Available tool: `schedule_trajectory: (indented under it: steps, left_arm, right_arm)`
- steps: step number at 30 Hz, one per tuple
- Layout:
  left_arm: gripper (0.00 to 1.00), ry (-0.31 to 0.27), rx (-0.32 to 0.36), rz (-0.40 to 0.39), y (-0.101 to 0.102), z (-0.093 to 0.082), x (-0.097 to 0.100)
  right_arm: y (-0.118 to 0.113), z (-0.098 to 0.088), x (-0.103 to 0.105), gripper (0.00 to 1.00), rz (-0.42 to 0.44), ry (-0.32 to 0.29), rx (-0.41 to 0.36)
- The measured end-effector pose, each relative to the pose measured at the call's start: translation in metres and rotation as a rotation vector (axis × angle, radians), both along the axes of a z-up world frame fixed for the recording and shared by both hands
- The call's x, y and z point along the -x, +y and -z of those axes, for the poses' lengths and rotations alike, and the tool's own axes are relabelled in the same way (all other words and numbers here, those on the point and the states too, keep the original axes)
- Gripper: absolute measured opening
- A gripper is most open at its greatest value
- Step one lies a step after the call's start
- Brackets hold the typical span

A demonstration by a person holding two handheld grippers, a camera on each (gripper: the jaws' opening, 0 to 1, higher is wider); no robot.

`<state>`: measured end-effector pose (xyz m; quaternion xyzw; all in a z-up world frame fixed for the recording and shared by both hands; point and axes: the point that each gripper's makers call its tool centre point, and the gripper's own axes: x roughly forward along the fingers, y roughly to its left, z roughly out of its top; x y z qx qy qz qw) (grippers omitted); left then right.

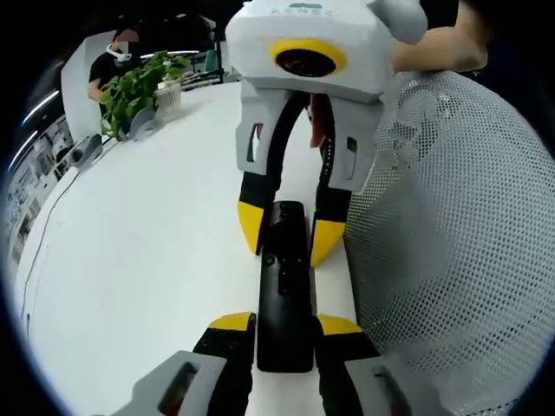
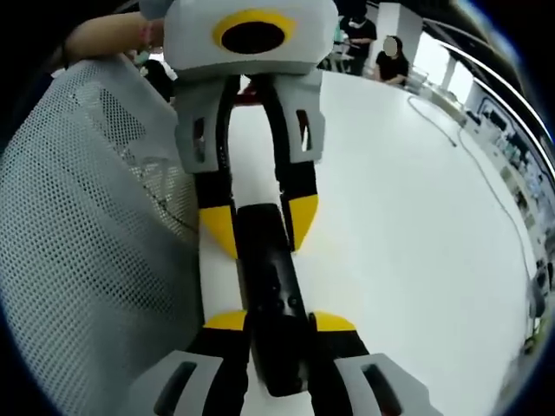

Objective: Press the specified remote control buttons in sequence, fully releasing each button before pressing the next.

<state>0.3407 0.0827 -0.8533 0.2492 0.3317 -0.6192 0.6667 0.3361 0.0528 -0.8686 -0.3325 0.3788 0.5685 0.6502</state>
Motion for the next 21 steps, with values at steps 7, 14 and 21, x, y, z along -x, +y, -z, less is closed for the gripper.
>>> schedule_trajectory:
  steps: [7, 14, 21]
  left_arm:
    - [0.51, 0.003, 0.055, -0.135, 0.009, -0.018, -0.017]
    - [0.66, -0.054, 0.133, -0.203, 0.011, -0.056, -0.027]
    - [0.72, -0.088, 0.216, -0.328, 0.031, -0.085, -0.029]
  right_arm:
    - [0.0, 0.0, 0.0, 0.23, 0.0, 0.0, 0.004]
    - [0.0, 0.0, 0.0, 0.23, 0.01, 0.005, 0.003]
    - [0.0, 0.0, 0.0, 0.23, 0.017, 0.008, 0.003]
